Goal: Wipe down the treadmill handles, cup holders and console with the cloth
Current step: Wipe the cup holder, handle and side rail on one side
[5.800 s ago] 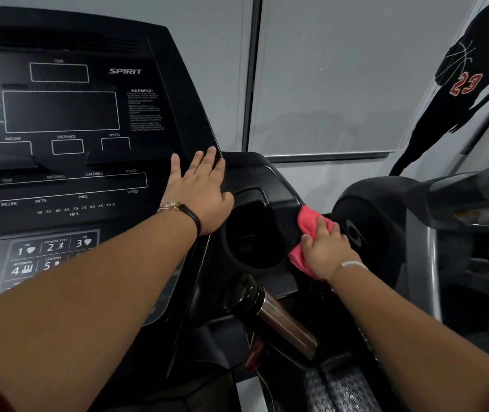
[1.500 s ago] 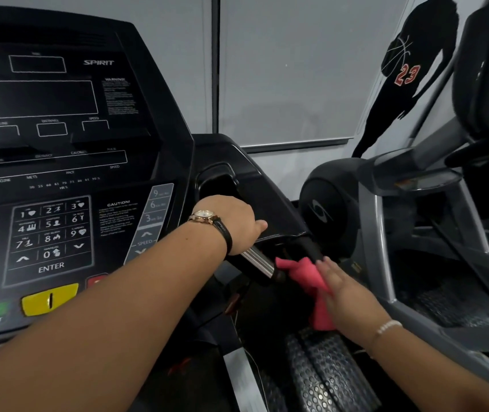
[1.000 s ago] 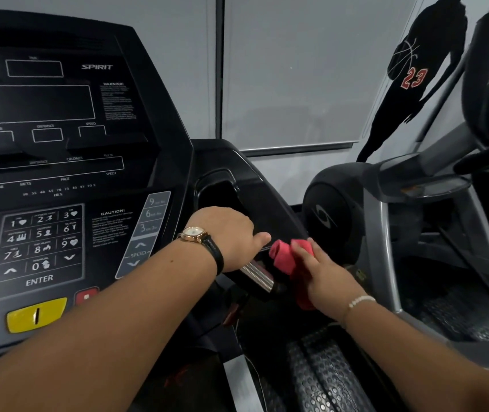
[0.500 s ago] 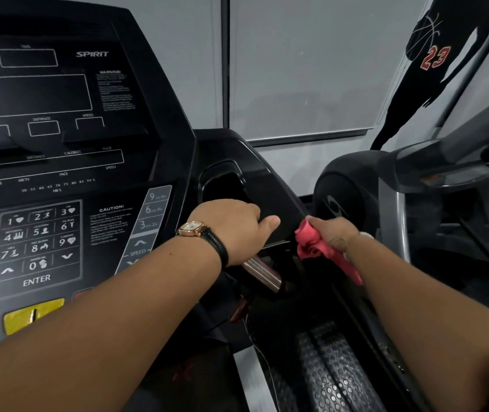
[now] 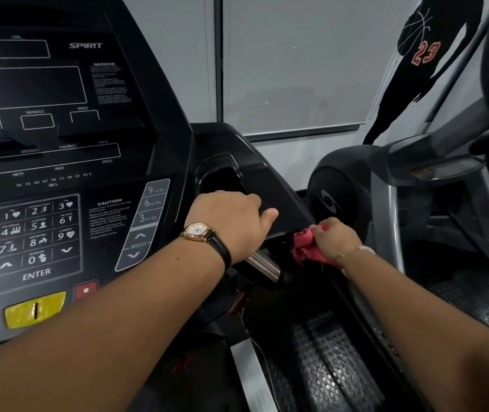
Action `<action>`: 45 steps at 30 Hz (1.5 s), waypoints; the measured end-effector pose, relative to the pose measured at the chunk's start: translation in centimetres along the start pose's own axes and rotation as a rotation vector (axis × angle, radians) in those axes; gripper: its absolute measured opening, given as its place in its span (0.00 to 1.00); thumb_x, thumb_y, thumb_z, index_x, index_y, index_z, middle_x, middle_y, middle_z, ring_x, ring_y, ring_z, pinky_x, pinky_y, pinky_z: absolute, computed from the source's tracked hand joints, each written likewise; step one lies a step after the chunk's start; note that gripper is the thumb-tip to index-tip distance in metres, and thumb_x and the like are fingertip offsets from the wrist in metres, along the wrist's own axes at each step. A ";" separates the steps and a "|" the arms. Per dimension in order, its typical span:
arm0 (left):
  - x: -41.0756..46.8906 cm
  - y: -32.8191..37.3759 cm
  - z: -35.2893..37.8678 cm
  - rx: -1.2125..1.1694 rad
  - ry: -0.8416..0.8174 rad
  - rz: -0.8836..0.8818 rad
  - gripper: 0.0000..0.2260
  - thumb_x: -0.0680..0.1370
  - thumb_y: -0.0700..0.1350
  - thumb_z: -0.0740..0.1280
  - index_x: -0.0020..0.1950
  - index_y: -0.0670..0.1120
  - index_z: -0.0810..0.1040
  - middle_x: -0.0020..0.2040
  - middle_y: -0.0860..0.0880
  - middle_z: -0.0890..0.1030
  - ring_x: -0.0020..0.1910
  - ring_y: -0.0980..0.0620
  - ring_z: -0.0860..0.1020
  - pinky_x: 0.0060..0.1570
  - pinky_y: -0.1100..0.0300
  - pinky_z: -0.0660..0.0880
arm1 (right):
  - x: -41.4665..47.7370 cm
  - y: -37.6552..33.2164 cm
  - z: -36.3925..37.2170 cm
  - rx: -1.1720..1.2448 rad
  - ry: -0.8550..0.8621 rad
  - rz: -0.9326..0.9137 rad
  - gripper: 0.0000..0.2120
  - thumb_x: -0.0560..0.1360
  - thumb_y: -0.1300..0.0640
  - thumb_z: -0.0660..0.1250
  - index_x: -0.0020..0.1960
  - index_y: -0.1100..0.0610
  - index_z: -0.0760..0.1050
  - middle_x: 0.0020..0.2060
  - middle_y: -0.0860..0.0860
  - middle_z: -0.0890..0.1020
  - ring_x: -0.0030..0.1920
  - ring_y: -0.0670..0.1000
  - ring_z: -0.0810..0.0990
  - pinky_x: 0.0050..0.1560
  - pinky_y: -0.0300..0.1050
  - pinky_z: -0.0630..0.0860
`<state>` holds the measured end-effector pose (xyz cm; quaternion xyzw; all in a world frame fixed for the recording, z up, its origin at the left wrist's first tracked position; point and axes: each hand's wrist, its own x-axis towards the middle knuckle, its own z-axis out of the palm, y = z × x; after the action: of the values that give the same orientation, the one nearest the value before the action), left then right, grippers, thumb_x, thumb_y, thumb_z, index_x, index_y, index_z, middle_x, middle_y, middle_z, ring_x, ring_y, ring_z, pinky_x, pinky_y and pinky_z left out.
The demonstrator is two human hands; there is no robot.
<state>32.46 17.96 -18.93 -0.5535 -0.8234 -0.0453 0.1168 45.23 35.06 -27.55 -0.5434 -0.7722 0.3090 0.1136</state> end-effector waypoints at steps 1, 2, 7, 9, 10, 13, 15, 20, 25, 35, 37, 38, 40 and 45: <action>0.0 0.0 0.0 0.003 0.000 0.000 0.22 0.80 0.60 0.46 0.51 0.49 0.74 0.37 0.53 0.74 0.38 0.51 0.73 0.36 0.56 0.67 | -0.3 -0.5 0.3 0.010 0.019 0.016 0.19 0.79 0.48 0.58 0.66 0.57 0.68 0.60 0.60 0.76 0.58 0.62 0.75 0.55 0.47 0.69; 0.0 0.0 0.0 0.002 -0.004 -0.002 0.22 0.80 0.60 0.45 0.51 0.49 0.73 0.38 0.52 0.74 0.38 0.51 0.73 0.36 0.56 0.67 | -1.2 -0.8 0.8 -0.036 0.054 -0.024 0.19 0.79 0.49 0.58 0.67 0.55 0.66 0.61 0.60 0.73 0.57 0.63 0.75 0.54 0.49 0.69; 0.0 -0.1 -0.1 -0.023 -0.009 0.002 0.21 0.81 0.59 0.46 0.49 0.48 0.73 0.38 0.52 0.74 0.38 0.50 0.72 0.37 0.55 0.65 | -5.6 0.7 2.5 -0.491 0.084 -0.470 0.30 0.76 0.51 0.64 0.74 0.45 0.54 0.69 0.58 0.59 0.61 0.62 0.71 0.59 0.57 0.72; 0.0 -0.1 -0.1 -0.050 -0.023 0.006 0.20 0.81 0.59 0.46 0.48 0.48 0.72 0.36 0.53 0.72 0.37 0.51 0.72 0.36 0.55 0.65 | -4.7 1.1 1.4 -0.319 0.019 -0.420 0.32 0.75 0.50 0.66 0.74 0.45 0.54 0.66 0.58 0.64 0.59 0.63 0.74 0.59 0.57 0.73; -0.1 -0.2 -0.1 -0.069 -0.026 0.001 0.20 0.81 0.58 0.47 0.48 0.49 0.72 0.35 0.53 0.72 0.37 0.51 0.72 0.36 0.56 0.65 | -4.0 1.1 1.1 -0.235 0.002 -0.363 0.32 0.75 0.50 0.66 0.74 0.47 0.54 0.64 0.58 0.69 0.57 0.63 0.75 0.59 0.55 0.73; 0.0 -0.3 -0.1 -0.120 -0.001 -0.041 0.19 0.81 0.57 0.48 0.48 0.48 0.72 0.35 0.53 0.70 0.37 0.51 0.72 0.35 0.55 0.65 | -1.1 1.8 0.5 -0.064 0.001 -0.136 0.26 0.77 0.49 0.62 0.72 0.56 0.61 0.57 0.60 0.77 0.58 0.63 0.76 0.58 0.49 0.69; 0.0 -0.2 -0.1 -0.137 0.023 -0.068 0.18 0.81 0.56 0.48 0.49 0.47 0.73 0.36 0.52 0.70 0.39 0.49 0.71 0.37 0.54 0.65 | 0.5 2.8 0.3 0.112 -0.011 0.058 0.22 0.78 0.49 0.60 0.65 0.63 0.69 0.52 0.62 0.78 0.56 0.61 0.77 0.55 0.47 0.69; 0.3 0.0 0.0 -0.145 0.046 -0.079 0.18 0.81 0.55 0.49 0.53 0.46 0.73 0.41 0.49 0.72 0.41 0.48 0.67 0.40 0.53 0.65 | 0.5 3.7 0.8 -0.093 0.108 0.113 0.22 0.80 0.42 0.51 0.66 0.53 0.69 0.63 0.61 0.71 0.59 0.65 0.72 0.66 0.55 0.66; 0.5 0.1 0.1 -0.124 0.059 -0.072 0.19 0.81 0.55 0.48 0.53 0.46 0.73 0.40 0.49 0.69 0.41 0.48 0.66 0.43 0.51 0.64 | -4.7 2.8 1.7 -0.368 0.083 -0.374 0.28 0.77 0.52 0.61 0.74 0.43 0.54 0.72 0.57 0.55 0.56 0.64 0.75 0.60 0.57 0.73; 0.4 -0.3 0.4 -0.191 0.117 -0.020 0.18 0.81 0.54 0.49 0.51 0.44 0.74 0.40 0.48 0.70 0.41 0.48 0.69 0.39 0.52 0.68 | -3.1 3.6 -0.1 0.042 -0.081 0.108 0.39 0.62 0.41 0.77 0.65 0.58 0.69 0.49 0.53 0.77 0.49 0.55 0.77 0.52 0.47 0.74; 0.3 -0.2 0.3 -0.183 0.120 -0.012 0.19 0.81 0.53 0.49 0.51 0.43 0.74 0.41 0.47 0.73 0.42 0.46 0.72 0.40 0.53 0.69 | -3.5 3.3 0.6 0.010 -0.029 0.112 0.39 0.63 0.41 0.76 0.66 0.58 0.65 0.48 0.54 0.75 0.47 0.56 0.75 0.50 0.46 0.72; 0.4 -0.2 0.2 -0.174 0.127 -0.007 0.19 0.81 0.53 0.50 0.51 0.43 0.74 0.43 0.46 0.75 0.44 0.45 0.74 0.40 0.52 0.69 | -3.7 3.1 1.0 -0.032 -0.002 0.102 0.40 0.64 0.40 0.75 0.66 0.56 0.62 0.49 0.54 0.76 0.47 0.57 0.75 0.51 0.48 0.72; 0.4 -0.1 0.4 -0.153 0.137 0.000 0.19 0.81 0.53 0.50 0.51 0.43 0.75 0.45 0.45 0.77 0.47 0.43 0.76 0.42 0.52 0.70 | -4.5 3.0 2.1 -0.271 0.100 0.068 0.39 0.65 0.40 0.72 0.67 0.53 0.58 0.56 0.57 0.75 0.55 0.62 0.74 0.56 0.56 0.72; 0.4 -0.1 0.5 -0.113 0.161 0.019 0.19 0.81 0.53 0.49 0.52 0.42 0.75 0.49 0.43 0.78 0.49 0.41 0.76 0.43 0.50 0.69 | -6.1 2.4 3.3 -0.760 0.449 -0.109 0.34 0.66 0.50 0.71 0.68 0.55 0.62 0.62 0.58 0.66 0.60 0.63 0.67 0.56 0.58 0.67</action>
<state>32.17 18.36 -19.36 -0.5614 -0.8022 -0.1351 0.1517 47.76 28.92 -30.61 -0.5589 -0.8146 -0.1287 0.0868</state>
